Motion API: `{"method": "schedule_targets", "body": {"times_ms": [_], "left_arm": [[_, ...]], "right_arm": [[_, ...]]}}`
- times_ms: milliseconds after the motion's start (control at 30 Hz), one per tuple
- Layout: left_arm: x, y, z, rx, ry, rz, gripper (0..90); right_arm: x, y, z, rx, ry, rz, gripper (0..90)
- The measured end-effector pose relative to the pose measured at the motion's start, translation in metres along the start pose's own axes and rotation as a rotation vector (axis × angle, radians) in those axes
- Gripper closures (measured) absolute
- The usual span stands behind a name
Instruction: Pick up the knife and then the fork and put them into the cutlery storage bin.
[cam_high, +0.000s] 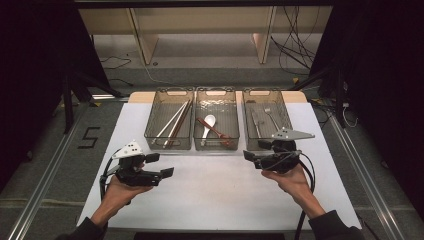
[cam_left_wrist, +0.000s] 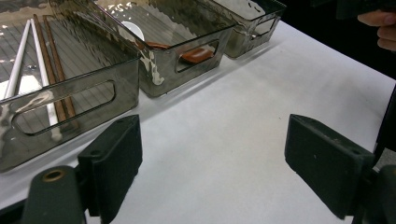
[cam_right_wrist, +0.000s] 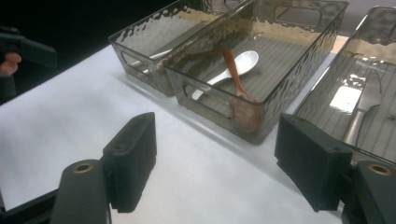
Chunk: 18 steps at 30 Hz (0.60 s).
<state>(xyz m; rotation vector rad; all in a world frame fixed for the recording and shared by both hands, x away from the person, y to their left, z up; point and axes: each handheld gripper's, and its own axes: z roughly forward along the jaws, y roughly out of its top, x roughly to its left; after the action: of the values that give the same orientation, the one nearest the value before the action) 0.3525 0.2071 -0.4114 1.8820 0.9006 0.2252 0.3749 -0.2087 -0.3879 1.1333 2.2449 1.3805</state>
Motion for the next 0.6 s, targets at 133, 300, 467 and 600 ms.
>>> {"method": "schedule_targets", "body": {"times_ms": [133, 300, 467, 600], "left_arm": [[0.000, 0.000, -0.001, -0.001, -0.002, -0.001, 18.4], [0.000, 0.000, -0.001, -0.004, -0.009, -0.002, 18.4], [-0.001, 0.001, -0.001, -0.006, -0.014, -0.003, 18.4], [-0.002, 0.001, -0.001, -0.009, -0.018, 0.000, 18.4]], "right_arm": [[0.004, -0.008, -0.003, -0.015, -0.014, -0.008, 29.8], [0.007, -0.016, -0.008, -0.028, -0.036, 0.003, 26.7], [0.008, -0.025, -0.014, -0.024, -0.050, 0.006, 22.7], [0.009, -0.031, -0.017, -0.020, -0.060, 0.007, 22.0]]}}
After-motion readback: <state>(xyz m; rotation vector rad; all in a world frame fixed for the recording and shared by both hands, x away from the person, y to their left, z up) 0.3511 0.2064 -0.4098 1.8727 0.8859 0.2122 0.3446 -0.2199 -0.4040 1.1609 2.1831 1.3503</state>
